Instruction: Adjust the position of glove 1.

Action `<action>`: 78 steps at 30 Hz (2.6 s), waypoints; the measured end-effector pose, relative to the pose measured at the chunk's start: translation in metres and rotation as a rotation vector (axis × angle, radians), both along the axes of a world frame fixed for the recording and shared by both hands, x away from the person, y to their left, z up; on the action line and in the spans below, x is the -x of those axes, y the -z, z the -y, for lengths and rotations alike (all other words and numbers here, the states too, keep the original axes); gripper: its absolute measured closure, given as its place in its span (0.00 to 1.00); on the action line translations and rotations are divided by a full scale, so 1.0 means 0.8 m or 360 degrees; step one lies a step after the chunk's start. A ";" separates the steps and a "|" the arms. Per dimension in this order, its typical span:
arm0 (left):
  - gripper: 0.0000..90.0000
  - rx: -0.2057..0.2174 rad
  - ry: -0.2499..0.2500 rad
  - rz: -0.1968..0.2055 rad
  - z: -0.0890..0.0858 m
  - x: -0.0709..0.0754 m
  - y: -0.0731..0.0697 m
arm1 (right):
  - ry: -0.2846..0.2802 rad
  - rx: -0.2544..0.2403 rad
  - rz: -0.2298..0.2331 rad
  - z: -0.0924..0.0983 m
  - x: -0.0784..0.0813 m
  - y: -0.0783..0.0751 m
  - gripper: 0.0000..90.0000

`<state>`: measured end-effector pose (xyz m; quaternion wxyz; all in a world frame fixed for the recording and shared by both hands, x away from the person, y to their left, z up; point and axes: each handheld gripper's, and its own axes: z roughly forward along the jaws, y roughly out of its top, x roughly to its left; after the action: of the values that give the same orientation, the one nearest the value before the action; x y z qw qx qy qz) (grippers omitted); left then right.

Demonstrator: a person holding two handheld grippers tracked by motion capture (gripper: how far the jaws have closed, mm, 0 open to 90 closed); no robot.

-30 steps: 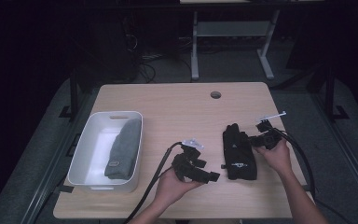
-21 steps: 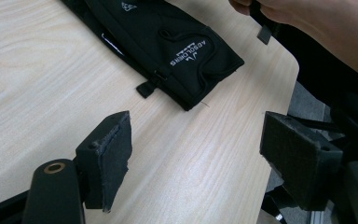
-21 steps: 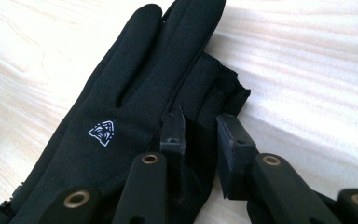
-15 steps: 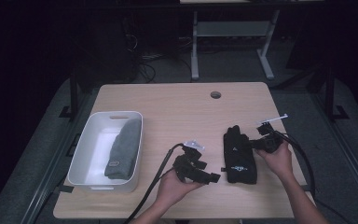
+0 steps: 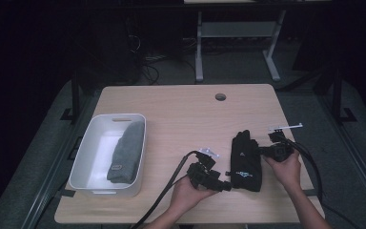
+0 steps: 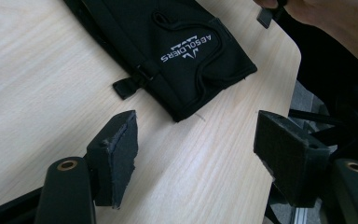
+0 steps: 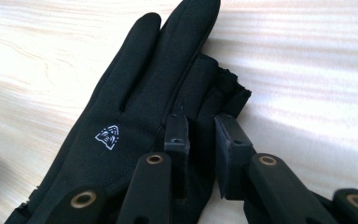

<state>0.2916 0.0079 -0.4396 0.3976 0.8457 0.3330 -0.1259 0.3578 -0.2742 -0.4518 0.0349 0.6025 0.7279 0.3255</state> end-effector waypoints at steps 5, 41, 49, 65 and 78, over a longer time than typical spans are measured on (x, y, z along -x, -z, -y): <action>0.39 0.0008 -0.0003 -0.0040 0.016 -0.006 0.009 | 0.0044 -0.0024 0.0016 0.002 0.011 0.003 0.85; 0.93 -0.0217 0.0038 0.0049 0.036 -0.022 0.022 | 0.0031 -0.0078 0.0088 0.022 0.021 0.010 0.54; 0.93 -0.0249 0.0057 0.0039 0.022 -0.029 0.020 | 0.0031 -0.0115 0.0064 0.021 0.012 0.014 0.53; 0.94 -0.0174 0.0067 0.0024 0.013 -0.025 0.019 | -0.0050 -0.0168 0.0054 0.010 0.016 0.010 0.85; 0.95 -0.0140 0.0067 0.0031 -0.002 -0.022 0.007 | -0.0112 -0.0116 0.0105 -0.006 0.017 -0.015 0.86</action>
<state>0.3090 0.0095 -0.4450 0.3605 0.8704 0.3164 -0.1114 0.3443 -0.2693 -0.4397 0.0255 0.5663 0.7347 0.3726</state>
